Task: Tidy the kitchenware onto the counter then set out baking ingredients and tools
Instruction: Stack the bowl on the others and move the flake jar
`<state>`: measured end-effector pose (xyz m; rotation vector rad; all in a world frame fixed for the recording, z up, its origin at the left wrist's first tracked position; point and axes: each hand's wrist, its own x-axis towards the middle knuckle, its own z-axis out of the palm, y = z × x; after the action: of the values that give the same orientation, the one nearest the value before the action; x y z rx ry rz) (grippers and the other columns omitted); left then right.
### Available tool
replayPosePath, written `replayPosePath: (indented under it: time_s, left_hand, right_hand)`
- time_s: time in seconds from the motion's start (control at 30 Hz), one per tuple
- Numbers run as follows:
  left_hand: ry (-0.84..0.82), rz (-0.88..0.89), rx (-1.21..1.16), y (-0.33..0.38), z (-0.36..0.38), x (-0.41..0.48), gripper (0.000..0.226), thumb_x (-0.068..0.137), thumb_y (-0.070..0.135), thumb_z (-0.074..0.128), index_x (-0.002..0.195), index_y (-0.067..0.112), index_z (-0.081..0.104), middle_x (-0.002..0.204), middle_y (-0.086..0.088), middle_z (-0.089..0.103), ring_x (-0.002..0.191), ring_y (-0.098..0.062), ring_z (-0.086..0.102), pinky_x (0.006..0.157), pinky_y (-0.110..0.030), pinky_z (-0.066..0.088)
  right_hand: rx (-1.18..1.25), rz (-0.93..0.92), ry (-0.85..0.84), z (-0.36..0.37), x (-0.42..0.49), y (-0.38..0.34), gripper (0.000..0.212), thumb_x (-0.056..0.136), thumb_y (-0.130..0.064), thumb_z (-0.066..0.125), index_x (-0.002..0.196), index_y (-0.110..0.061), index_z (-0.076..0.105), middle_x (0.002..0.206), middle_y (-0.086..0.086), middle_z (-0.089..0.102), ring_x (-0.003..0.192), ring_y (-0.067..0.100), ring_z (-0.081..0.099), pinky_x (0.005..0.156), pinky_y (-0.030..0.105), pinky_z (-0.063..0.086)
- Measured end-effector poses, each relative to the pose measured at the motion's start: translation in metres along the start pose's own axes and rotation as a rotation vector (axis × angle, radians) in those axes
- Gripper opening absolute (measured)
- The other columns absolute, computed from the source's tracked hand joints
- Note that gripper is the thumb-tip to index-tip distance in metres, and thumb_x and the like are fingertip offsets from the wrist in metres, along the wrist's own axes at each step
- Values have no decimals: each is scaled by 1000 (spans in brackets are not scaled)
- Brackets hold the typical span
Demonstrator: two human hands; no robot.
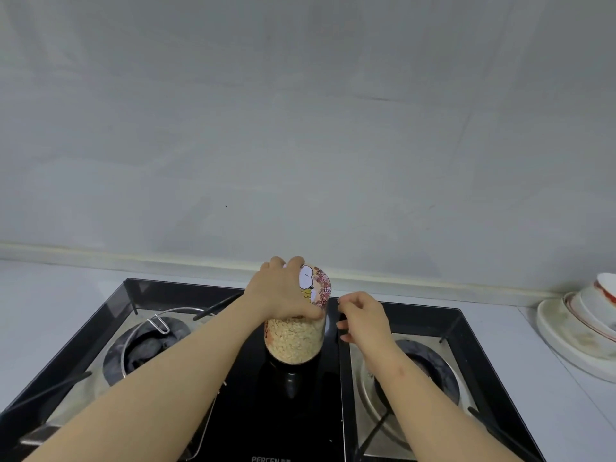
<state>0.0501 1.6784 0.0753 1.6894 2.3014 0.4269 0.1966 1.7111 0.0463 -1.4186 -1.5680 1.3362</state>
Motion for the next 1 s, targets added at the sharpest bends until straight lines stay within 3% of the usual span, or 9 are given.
replayPosePath:
  time_s: [0.27, 0.37, 0.43, 0.5, 0.6, 0.7, 0.8, 0.87, 1.0]
  left_hand:
    - [-15, 86, -216, -3, 10, -46, 109, 46, 54, 72, 142, 27, 28, 133, 3, 35, 125, -16, 36, 99, -24, 33]
    - [84, 85, -505, -11, 20, -65, 94, 54, 30, 88, 132, 25, 36, 117, 14, 44, 112, -4, 47, 88, -10, 36]
    - [113, 44, -662, -23, 28, -73, 84, 56, 15, 89, 122, 26, 38, 104, 21, 52, 98, 7, 53, 73, 2, 38]
    - [85, -14, -746, -32, 36, -79, 90, 56, 13, 89, 129, 24, 36, 106, 17, 53, 96, 6, 52, 70, -1, 40]
    - [43, -54, -763, -36, 48, -79, 87, 58, 10, 87, 130, 17, 39, 113, 10, 53, 100, -2, 52, 77, -7, 41]
    - [33, -70, -784, -35, 49, -76, 81, 58, 9, 87, 125, 17, 42, 113, 9, 53, 105, -7, 50, 88, -20, 41]
    - [6, -70, -798, -38, 51, -72, 78, 57, 11, 88, 120, 20, 42, 107, 15, 52, 97, 0, 50, 81, -15, 42]
    - [21, -91, -782, -39, 60, -71, 88, 47, 24, 91, 120, 21, 42, 110, 12, 53, 101, 0, 51, 82, -16, 45]
    - [48, -154, -794, -41, 75, -70, 110, 29, 47, 85, 127, 23, 39, 124, 3, 49, 117, -11, 47, 100, -34, 45]
  right_hand:
    - [32, 16, -39, -2, -23, 3, 22, 91, -6, 41, 85, -20, 57, 96, 4, 58, 72, 17, 54, 51, 23, 44]
    - [-1, -18, -115, -1, -35, 3, 22, 94, -9, 38, 95, -20, 56, 94, 0, 58, 75, 11, 54, 62, 26, 49]
    - [-60, -53, -171, -2, -40, 5, 28, 97, -13, 37, 118, -22, 54, 114, 0, 59, 99, 14, 57, 85, 34, 51]
    - [-73, -56, -229, -2, -45, 7, 41, 94, -10, 41, 133, -22, 45, 129, -3, 53, 119, 17, 50, 102, 40, 43]
    - [-50, -38, -321, -1, -49, 6, 63, 84, 1, 50, 138, -25, 35, 136, -5, 47, 119, 15, 45, 101, 37, 42]
    - [85, -13, -425, -4, -52, 4, 61, 84, -2, 57, 130, -33, 33, 117, -16, 51, 112, 11, 42, 94, 34, 37]
    - [130, -10, -514, -9, -50, 6, 60, 86, -11, 62, 128, -40, 29, 103, -29, 45, 113, 6, 38, 99, 39, 32]
    - [139, -3, -526, -7, -46, 9, 70, 84, -13, 66, 137, -36, 27, 111, -24, 45, 114, 6, 38, 98, 36, 33]
    - [144, 23, -507, 4, -34, 14, 86, 77, -9, 73, 142, -34, 22, 134, -8, 47, 117, 10, 44, 95, 32, 36]
